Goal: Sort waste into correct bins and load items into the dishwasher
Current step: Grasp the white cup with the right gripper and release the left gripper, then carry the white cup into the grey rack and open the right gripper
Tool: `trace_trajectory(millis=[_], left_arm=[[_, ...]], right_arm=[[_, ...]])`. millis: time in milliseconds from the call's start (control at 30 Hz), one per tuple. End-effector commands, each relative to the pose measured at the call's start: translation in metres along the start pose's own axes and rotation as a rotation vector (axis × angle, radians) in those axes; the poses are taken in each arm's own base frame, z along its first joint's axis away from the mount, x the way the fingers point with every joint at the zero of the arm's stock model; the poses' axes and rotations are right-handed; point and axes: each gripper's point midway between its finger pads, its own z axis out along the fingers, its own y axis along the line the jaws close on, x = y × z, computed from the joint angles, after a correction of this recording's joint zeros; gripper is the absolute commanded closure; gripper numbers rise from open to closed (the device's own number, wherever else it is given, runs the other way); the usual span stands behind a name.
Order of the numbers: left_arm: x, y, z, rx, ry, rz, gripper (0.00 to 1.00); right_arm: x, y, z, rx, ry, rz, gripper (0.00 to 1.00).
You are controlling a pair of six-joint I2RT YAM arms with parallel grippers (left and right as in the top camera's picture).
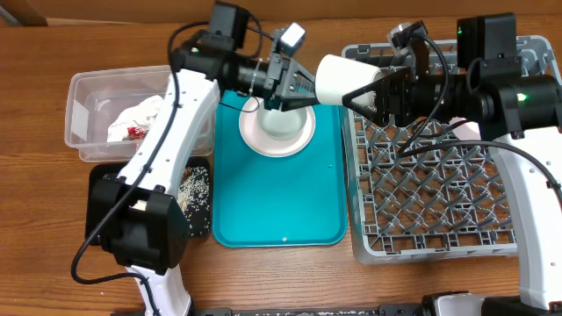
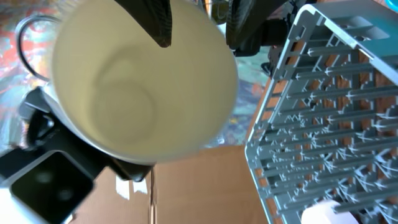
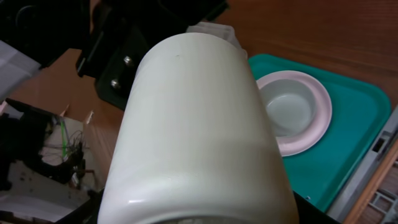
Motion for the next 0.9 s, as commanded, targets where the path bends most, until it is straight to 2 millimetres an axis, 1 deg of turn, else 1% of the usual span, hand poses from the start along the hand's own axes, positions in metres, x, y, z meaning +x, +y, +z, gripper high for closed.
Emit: trace_trajectory(millis=[0, 133, 233, 333, 400, 500, 600, 700, 767, 867], left_arm=[[0.003, -0.035, -0.014, 0.044, -0.013, 0.065, 0.66], [-0.002, -0.033, -0.025, 0.035, -0.042, 0.068, 0.64], [-0.006, -0.027, -0.031, 0.004, -0.068, 0.067, 0.64], [-0.011, -0.017, -0.034, -0.053, -0.099, 0.062, 0.64], [-0.015, -0.006, -0.035, -0.116, -0.126, 0.047, 0.63], [-0.019, 0.013, -0.039, -0.219, -0.163, 0.008, 0.62], [-0.019, 0.042, -0.048, -0.379, -0.21, -0.061, 0.61], [-0.017, 0.064, -0.058, -0.513, -0.241, -0.115, 0.61], [-0.014, 0.078, -0.067, -0.602, -0.258, -0.148, 0.61], [-0.01, 0.092, -0.076, -0.695, -0.274, -0.181, 0.55]], right_arm=[[-0.001, -0.016, -0.003, 0.089, -0.005, -0.004, 0.4], [-0.001, -0.022, -0.004, 0.123, -0.003, -0.004, 0.41], [-0.001, -0.028, -0.004, 0.156, -0.001, -0.003, 0.41], [0.001, -0.043, -0.007, 0.246, 0.006, 0.011, 0.41], [0.004, -0.057, -0.012, 0.332, 0.018, 0.017, 0.44], [0.009, -0.079, -0.021, 0.475, 0.027, 0.076, 0.44], [0.015, -0.098, -0.032, 0.602, 0.036, 0.125, 0.45], [0.018, -0.108, -0.037, 0.667, 0.039, 0.163, 0.45], [0.021, -0.112, -0.035, 0.671, 0.054, 0.174, 0.46], [0.027, -0.119, -0.028, 0.671, 0.089, 0.193, 0.46]])
